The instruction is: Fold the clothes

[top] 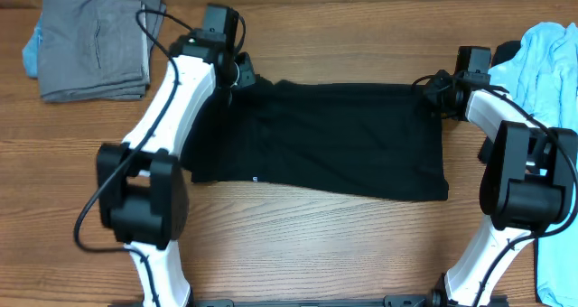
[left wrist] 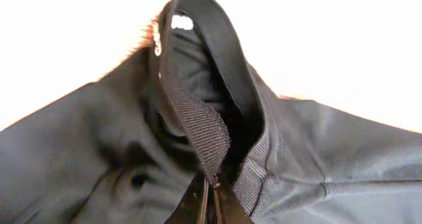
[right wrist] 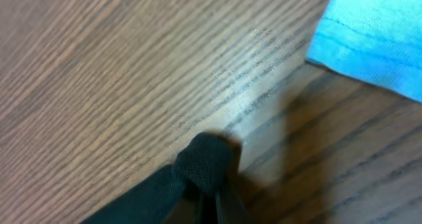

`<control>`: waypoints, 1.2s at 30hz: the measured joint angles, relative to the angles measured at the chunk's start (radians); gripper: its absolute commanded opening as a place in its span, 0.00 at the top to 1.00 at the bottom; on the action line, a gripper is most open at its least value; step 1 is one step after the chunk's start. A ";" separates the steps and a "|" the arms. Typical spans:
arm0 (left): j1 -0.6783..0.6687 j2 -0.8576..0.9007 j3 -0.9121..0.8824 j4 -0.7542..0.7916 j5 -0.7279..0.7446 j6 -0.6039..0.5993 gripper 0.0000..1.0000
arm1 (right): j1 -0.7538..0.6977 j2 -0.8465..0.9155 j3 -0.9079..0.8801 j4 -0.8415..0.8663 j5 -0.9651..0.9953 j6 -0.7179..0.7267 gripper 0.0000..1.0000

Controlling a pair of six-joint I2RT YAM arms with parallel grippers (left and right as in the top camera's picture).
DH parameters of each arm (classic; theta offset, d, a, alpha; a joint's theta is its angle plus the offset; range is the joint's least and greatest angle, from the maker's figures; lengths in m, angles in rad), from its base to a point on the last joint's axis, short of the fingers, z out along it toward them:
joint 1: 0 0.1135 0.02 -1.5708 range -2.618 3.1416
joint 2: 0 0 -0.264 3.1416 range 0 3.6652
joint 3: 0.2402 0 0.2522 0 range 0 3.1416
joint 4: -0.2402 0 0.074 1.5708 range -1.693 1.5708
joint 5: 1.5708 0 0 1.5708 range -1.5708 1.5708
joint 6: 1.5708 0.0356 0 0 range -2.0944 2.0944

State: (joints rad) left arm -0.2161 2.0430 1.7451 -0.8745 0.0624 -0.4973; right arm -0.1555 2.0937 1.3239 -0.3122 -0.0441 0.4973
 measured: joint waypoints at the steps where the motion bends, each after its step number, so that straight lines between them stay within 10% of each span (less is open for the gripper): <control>1: 0.000 -0.016 0.002 -0.014 -0.002 0.001 0.96 | 0.000 -0.003 0.000 -0.010 -0.001 0.000 0.96; 36: 0.000 -0.066 -0.026 -0.393 -0.151 0.004 0.96 | -0.002 -0.314 0.000 -0.778 -0.060 0.248 0.96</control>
State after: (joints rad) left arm -0.2161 1.9774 1.7187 -1.2678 -0.0891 -0.4934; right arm -0.1570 1.7794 1.3239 -1.0901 -0.1040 0.7448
